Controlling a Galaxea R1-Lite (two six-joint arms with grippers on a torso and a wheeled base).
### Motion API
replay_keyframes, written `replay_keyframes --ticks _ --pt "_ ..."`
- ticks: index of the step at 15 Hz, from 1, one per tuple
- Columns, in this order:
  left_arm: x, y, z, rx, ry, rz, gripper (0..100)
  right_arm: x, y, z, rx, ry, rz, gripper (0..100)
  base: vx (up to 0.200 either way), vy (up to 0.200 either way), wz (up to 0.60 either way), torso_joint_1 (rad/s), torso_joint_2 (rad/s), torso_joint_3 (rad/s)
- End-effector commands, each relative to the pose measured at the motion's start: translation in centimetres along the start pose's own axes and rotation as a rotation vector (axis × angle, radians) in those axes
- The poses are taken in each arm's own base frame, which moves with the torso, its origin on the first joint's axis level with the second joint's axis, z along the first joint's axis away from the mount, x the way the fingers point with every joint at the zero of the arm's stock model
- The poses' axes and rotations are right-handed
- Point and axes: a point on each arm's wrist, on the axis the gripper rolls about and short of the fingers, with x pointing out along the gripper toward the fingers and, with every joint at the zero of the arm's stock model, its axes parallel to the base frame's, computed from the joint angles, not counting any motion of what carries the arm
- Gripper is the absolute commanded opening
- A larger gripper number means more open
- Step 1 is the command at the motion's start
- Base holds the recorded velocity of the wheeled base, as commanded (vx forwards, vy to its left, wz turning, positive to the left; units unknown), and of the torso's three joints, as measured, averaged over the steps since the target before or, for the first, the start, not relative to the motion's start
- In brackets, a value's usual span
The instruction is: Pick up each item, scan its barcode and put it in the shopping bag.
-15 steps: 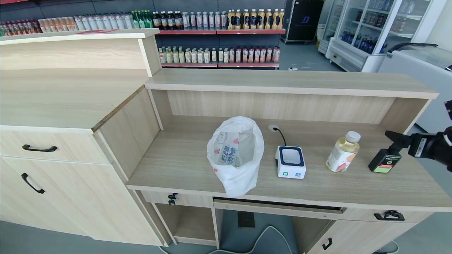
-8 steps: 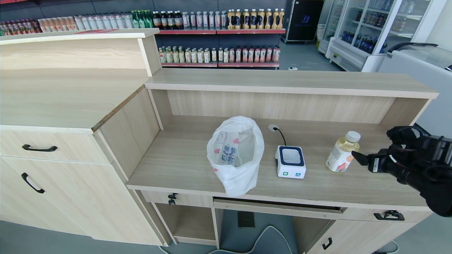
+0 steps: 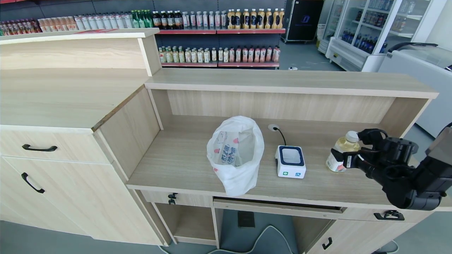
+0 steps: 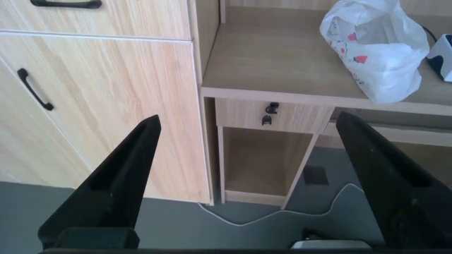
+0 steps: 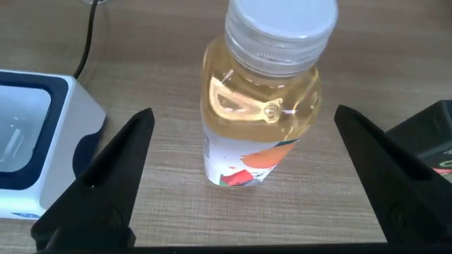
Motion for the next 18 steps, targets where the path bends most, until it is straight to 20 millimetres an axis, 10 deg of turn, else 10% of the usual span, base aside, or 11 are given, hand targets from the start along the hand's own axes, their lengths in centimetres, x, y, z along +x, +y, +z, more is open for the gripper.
replay_keyframes --ticks 1,7,18 --pt "0.0 0.0 0.0 0.0 0.0 0.0 100 1.5 1.1 -1.0 -0.002 0.009 0.01 100 0.0 0.0 0.0 0.0 0.0 0.0" --pt "0.0 0.0 0.0 0.0 0.0 0.0 100 4.2 3.9 -1.3 0.0 -0.028 0.058 100 0.0 0.0 0.0 0.0 0.0 0.0" --pt "0.0 0.0 0.0 0.0 0.0 0.0 100 4.7 1.2 -1.4 -0.014 -0.006 -0.028 100 0.0 0.0 0.0 0.0 0.0 0.0"
